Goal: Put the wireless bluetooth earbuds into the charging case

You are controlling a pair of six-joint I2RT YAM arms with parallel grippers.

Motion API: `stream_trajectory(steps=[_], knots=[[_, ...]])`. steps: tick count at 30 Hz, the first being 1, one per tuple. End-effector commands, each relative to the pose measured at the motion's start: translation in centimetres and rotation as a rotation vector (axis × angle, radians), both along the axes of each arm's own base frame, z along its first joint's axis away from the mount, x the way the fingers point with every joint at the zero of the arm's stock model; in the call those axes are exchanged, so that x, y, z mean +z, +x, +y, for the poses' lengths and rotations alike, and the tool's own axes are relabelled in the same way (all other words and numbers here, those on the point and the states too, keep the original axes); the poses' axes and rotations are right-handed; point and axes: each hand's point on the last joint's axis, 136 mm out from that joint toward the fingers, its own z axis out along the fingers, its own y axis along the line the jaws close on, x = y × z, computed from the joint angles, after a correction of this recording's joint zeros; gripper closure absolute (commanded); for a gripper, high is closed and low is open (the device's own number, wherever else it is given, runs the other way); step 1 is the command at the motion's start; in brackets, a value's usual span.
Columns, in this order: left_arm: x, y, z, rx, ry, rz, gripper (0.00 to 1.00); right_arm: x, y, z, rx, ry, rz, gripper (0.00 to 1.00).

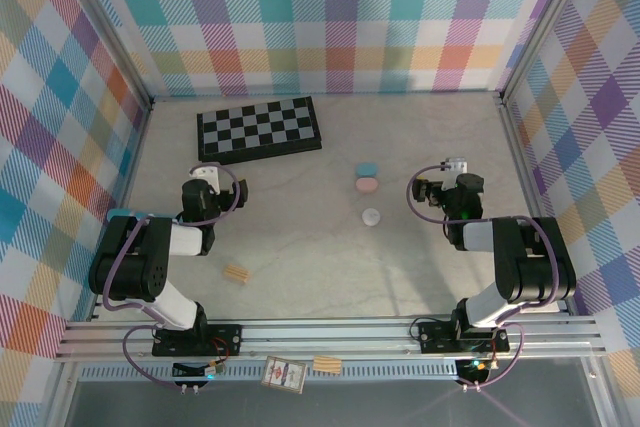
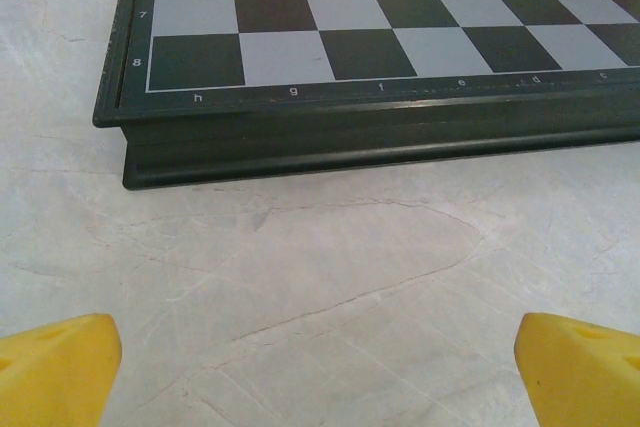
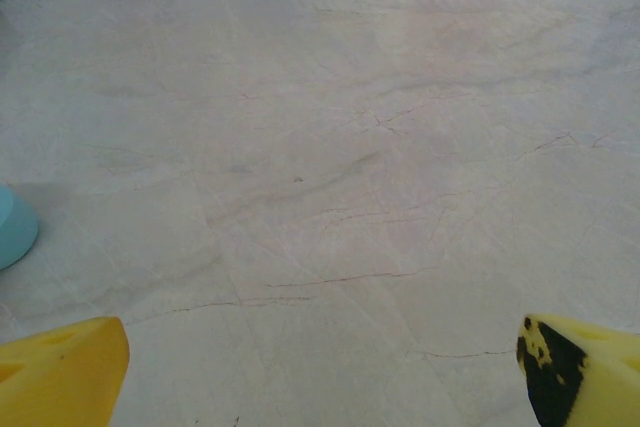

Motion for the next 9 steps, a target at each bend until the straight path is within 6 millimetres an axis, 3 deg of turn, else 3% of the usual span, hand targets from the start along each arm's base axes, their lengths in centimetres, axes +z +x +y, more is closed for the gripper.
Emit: stream_trajectory(steps=[1, 9], knots=[[0.54, 0.39, 0.00, 0.000, 0.018, -0.013, 0.00, 1.15, 0.45, 0.07, 0.007, 0.021, -0.047, 0.01], [0.54, 0.38, -0.04, 0.001, 0.017, -0.014, 0.00, 1.15, 0.43, 0.07, 0.007, 0.020, -0.048, 0.01]])
